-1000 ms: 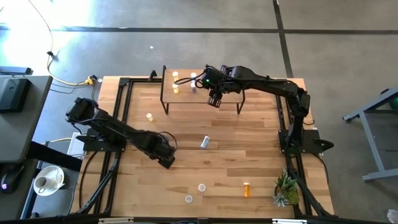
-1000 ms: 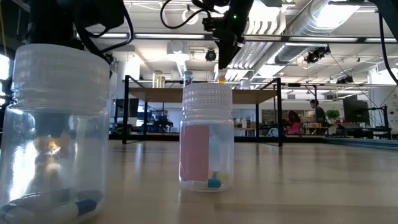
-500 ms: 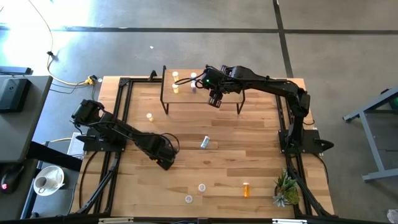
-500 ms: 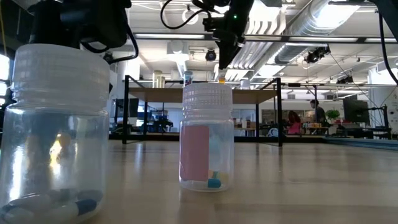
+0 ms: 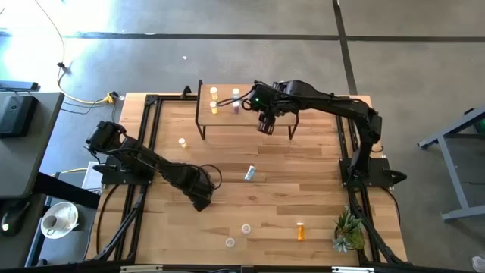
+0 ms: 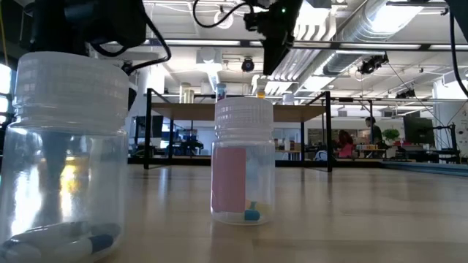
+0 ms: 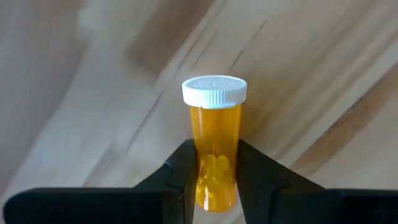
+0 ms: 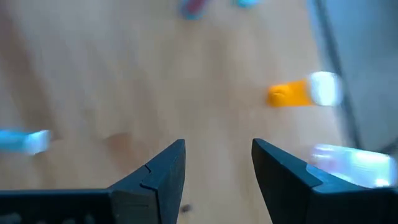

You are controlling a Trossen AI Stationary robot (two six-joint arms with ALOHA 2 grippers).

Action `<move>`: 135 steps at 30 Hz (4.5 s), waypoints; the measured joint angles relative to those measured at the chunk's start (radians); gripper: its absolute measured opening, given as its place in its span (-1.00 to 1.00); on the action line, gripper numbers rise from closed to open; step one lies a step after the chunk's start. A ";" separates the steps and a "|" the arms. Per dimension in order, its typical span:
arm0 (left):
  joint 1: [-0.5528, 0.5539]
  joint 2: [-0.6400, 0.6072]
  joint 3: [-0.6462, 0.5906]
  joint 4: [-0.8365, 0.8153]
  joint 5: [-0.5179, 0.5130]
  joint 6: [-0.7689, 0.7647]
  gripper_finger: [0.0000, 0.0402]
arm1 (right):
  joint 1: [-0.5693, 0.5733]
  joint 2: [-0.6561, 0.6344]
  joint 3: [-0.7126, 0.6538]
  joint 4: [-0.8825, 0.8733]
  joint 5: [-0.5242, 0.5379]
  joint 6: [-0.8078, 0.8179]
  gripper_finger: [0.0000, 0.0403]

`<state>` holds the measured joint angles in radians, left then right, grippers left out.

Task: Pick and place medicine bottles onto shelf by color
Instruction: Put the top orange pill bottle on the shelf aligned with the other orange pill bottle

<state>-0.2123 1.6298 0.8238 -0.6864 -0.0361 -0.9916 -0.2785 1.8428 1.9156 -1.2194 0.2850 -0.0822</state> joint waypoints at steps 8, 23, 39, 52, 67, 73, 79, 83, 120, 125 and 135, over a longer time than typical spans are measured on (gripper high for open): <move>0.054 -0.050 0.001 0.226 -0.137 0.217 -0.58 | 0.040 -0.074 0.000 -0.007 -0.171 -0.003 -0.12; 0.221 -0.059 0.001 0.611 -0.125 0.631 -0.57 | 0.140 -0.125 0.001 -0.003 -0.244 0.052 -0.12; 0.285 -0.059 0.002 1.040 -0.131 0.980 -0.57 | 0.194 -0.125 0.001 0.013 -0.244 0.045 -0.12; 0.285 -0.060 0.002 1.243 -0.133 1.056 -0.57 | 0.258 -0.124 0.001 0.086 -0.369 -0.110 -0.12; 0.283 -0.060 0.003 1.339 -0.132 1.080 -0.57 | 0.261 -0.119 0.001 0.103 -0.331 -0.099 -0.12; 0.286 -0.060 0.003 1.382 -0.141 1.081 -0.57 | 0.261 -0.119 0.001 0.094 -0.331 -0.099 -0.12; 0.286 -0.060 0.003 1.400 -0.141 1.082 -0.57 | 0.261 -0.119 0.001 0.087 -0.331 -0.102 -0.12; 0.291 -0.060 0.003 1.400 -0.141 1.085 -0.57 | 0.261 -0.119 0.001 0.088 -0.330 -0.099 -0.12; 0.309 -0.079 0.002 1.335 -0.120 1.137 0.02 | 0.259 -0.119 0.000 0.086 -0.244 -0.053 -0.47; 0.312 -0.158 0.002 1.204 -0.175 1.161 0.09 | 0.258 -0.122 0.000 0.076 -0.203 -0.055 -0.47; 0.318 -0.366 0.003 0.948 -0.186 1.161 0.04 | 0.259 -0.184 0.000 0.072 -0.065 -0.057 -0.47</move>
<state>0.1055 1.2643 0.8265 0.2618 -0.2218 0.1696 -0.0200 1.6592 1.9156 -1.1471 0.2196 -0.1390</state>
